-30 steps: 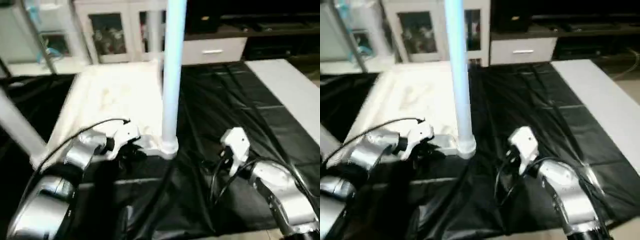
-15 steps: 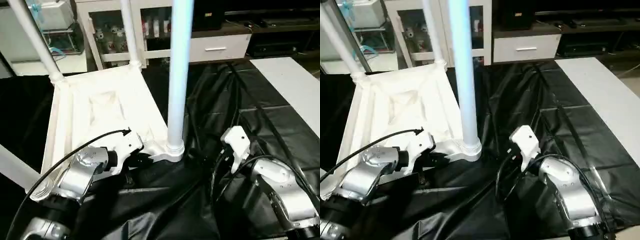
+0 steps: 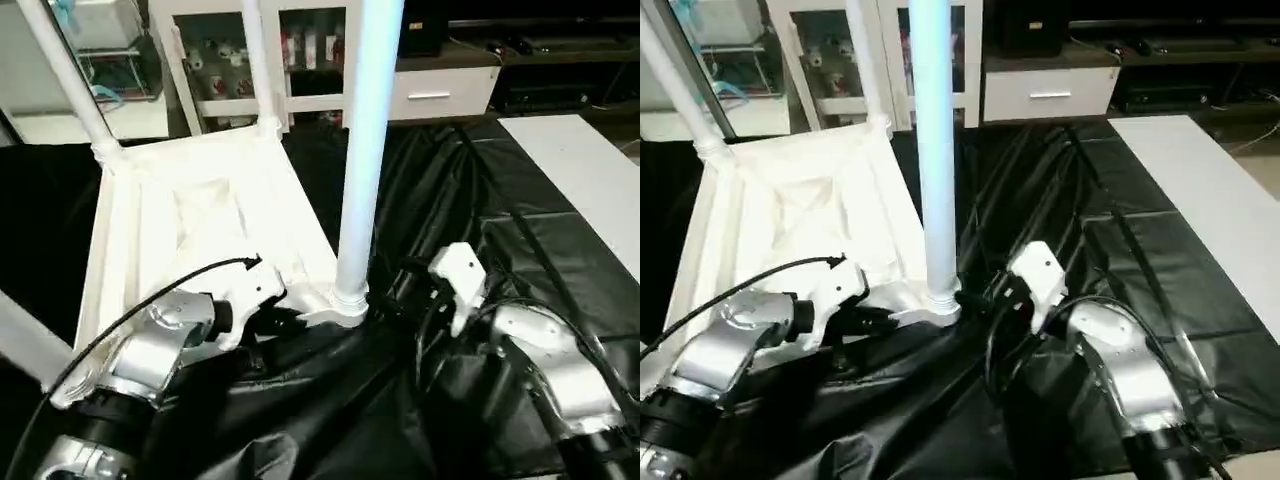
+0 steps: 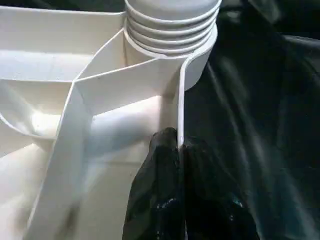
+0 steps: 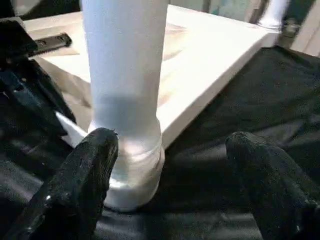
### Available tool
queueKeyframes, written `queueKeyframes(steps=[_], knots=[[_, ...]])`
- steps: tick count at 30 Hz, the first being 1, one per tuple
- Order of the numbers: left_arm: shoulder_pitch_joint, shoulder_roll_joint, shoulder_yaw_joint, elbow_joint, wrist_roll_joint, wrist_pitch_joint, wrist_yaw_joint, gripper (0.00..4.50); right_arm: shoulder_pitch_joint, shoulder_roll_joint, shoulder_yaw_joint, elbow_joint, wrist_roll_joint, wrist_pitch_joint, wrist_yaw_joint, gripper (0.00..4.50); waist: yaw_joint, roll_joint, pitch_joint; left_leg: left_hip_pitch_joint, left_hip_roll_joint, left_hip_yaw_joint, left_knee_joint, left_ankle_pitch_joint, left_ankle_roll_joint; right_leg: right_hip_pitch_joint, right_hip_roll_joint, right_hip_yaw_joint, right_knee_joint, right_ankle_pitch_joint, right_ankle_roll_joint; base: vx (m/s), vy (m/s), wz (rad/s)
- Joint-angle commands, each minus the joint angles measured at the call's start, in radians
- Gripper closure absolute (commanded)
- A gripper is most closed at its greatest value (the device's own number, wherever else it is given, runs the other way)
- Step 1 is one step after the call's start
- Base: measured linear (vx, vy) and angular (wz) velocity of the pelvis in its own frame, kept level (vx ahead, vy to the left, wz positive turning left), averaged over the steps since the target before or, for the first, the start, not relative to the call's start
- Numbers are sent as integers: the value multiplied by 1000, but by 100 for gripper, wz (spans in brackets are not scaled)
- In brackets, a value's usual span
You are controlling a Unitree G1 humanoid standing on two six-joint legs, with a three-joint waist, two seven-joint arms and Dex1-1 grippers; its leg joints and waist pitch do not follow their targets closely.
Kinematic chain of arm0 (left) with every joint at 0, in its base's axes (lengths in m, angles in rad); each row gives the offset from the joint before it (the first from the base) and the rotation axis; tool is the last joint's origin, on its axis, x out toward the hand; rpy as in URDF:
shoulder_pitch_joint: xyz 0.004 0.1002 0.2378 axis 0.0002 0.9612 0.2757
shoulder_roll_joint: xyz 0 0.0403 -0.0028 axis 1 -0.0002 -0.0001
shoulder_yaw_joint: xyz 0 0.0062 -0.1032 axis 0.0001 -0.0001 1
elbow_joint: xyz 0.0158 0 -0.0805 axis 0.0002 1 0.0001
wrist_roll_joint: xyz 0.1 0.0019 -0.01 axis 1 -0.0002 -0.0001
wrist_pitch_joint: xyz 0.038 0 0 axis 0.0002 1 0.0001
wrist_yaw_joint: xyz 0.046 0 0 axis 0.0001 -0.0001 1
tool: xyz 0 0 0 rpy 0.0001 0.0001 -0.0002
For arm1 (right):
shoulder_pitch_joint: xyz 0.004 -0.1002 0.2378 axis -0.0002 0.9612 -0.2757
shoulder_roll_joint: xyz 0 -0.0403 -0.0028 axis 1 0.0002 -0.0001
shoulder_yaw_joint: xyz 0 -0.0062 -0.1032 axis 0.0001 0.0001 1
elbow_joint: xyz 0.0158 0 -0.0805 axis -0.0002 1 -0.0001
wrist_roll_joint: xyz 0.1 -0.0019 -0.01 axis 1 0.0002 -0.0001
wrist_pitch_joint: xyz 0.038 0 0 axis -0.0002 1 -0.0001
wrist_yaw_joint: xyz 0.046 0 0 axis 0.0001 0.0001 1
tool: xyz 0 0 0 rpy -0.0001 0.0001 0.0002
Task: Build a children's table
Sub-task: Rotate table base, then rotate leg to tighten
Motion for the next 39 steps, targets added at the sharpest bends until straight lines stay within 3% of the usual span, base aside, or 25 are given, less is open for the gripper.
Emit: queueKeyframes(steps=[1, 6, 9, 14, 16, 17, 19, 26, 30, 31, 39], knots=[[23, -11, -59, 17, -45, 1, -74, 448, -24, 5, 18, 14, 11, -21, 31, 68, 2, -28, -56, -4, 63, -19, -67, -101, 119, 48, -68, 40, -60, -198, -251, 0, 0, 0], [-3, -2, -86, 34, -27, -33, -99, 450, -52, 1, 26, 39, 34, -14, 99, 34, 7, -30, -54, 2, 66, -20, -71, -143, 100, 47, -70, 42, -65, -252, -244, 0, 0, 0], [-24, -1, -97, 44, -20, -45, -108, 450, -74, -2, 34, 71, 30, -28, 137, 9, 12, -30, -56, 6, 67, -18, -70, -135, 92, 45, -68, 42, -60, -207, -259, 0, 0, 0], [-38, 2, -102, 56, -17, -56, -116, 450, -85, -6, 51, 89, 14, -48, 173, 9, 22, -28, -57, 6, 67, -18, -70, -141, 87, 47, -69, 42, -58, -184, -264, 0, 0, 0], [-45, 4, -109, 59, -19, -62, -125, 450, -104, 2, 74, 134, -14, -70, 174, 9, 25, -27, -58, 6, 67, -18, -71, -143, 81, 48, -70, 41, -58, -189, -263, 0, 0, 0], [-50, 5, -111, 64, -19, -66, -129, 450, -116, 11, 83, 159, -23, -77, 175, 9, 26, -20, -57, 7, 65, -18, -71, -150, 74, 46, -69, 41, -59, -196, -266, 0, 0, 0], [-59, 6, -112, 75, -20, -72, -132, 450, -135, 26, 95, 201, -39, -92, 174, 9, 29, -22, -59, 9, 66, -18, -70, -150, 67, 47, -69, 41, -58, -191, -269, 0, 0, 0], [-76, 11, -110, 103, -19, -84, -133, 450, -177, 69, 103, 277, -49, -114, 168, 9, 32, -19, -63, 7, 67, -18, -68, -122, 74, 50, -68, 39, -47, -106, -295, 0, 0, 0], [-80, 15, -109, 113, -19, -89, -135, 450, -188, 83, 100, 294, -40, -119, 174, 24, 33, -20, -61, 8, 69, -18, -70, -140, 71, 50, -71, 40, -50, -133, -290, 0, 0, 0], [-80, 15, -109, 115, -18, -89, -134, 450, -188, 85, 99, 299, -40, -122, 178, 53, 33, -19, -60, 8, 69, -18, -71, -147, 67, 50, -71, 40, -51, -144, -289, 0, 0, 0], [-78, 19, -112, 117, -22, -86, -142, 450, -190, 89, 94, 327, -41, -145, 195, 120, 33, -16, -61, 7, 69, -19, -72, -153, 61, 51, -71, 40, -51, -140, -289, 0, 0, 0]])
